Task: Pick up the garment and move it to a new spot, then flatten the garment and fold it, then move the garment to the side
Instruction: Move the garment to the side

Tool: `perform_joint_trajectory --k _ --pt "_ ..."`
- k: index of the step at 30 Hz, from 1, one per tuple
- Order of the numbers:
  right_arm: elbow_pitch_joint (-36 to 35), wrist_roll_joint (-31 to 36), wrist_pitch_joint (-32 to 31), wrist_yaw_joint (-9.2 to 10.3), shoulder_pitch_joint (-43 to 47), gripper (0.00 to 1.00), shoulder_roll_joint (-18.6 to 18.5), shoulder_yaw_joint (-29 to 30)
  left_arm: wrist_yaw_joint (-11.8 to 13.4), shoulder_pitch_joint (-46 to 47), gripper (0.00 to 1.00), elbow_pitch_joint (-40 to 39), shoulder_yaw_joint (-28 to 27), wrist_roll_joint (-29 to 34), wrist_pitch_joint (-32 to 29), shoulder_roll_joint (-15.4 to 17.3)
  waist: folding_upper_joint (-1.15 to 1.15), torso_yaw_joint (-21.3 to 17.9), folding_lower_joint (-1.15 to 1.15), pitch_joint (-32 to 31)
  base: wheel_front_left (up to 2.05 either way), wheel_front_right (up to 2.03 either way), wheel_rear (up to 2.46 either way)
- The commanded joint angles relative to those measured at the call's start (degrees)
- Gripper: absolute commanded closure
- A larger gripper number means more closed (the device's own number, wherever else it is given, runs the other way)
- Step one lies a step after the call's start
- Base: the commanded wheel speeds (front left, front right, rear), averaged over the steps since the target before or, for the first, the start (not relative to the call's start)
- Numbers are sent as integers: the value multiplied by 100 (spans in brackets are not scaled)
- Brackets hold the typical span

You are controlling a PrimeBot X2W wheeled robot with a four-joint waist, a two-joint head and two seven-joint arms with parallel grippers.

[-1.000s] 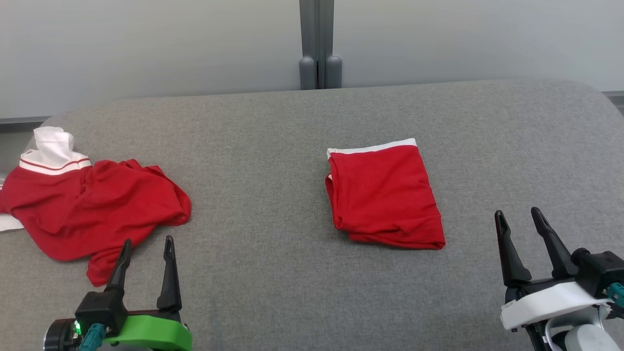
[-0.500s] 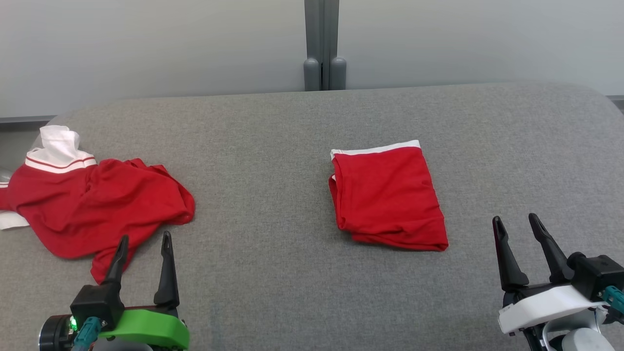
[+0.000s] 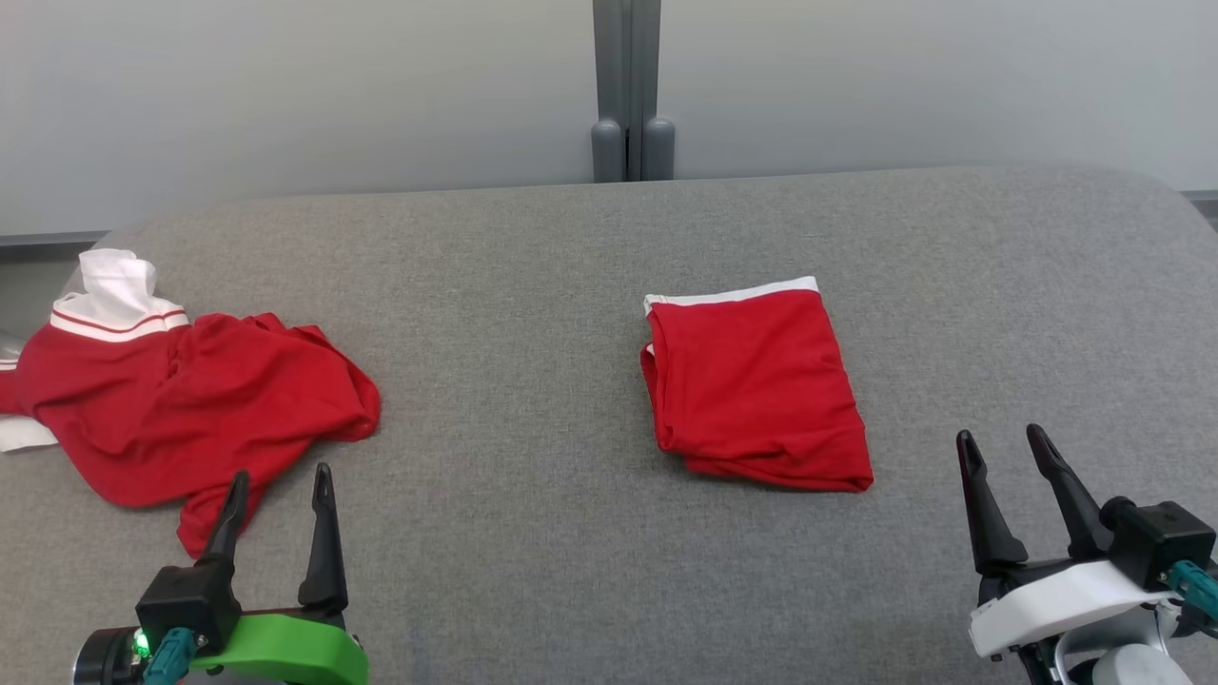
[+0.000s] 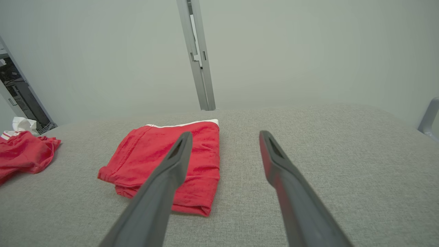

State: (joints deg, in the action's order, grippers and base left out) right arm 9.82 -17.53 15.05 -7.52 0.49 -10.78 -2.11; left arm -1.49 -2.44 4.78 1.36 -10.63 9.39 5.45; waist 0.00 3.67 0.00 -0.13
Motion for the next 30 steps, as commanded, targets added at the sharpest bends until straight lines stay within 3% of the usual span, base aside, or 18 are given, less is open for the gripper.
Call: perform_joint_trajectory --k 1,14,30 --pt "18 -7 18 7 -1 0 -20 -6 22 -90 0 -17 -2 -37 0 52 0 -1 0 6 0 0 0" --pt "211 -48 11 7 -357 0 -82 27 77 30 0 -39 79 -54 97 46 0 27 0 198 0 0 0" --pt "1157 80 -377 7 -2487 0 -593 -548 140 674 0 193 443 -44 362 -102 0 535 0 1067 0 0 0"
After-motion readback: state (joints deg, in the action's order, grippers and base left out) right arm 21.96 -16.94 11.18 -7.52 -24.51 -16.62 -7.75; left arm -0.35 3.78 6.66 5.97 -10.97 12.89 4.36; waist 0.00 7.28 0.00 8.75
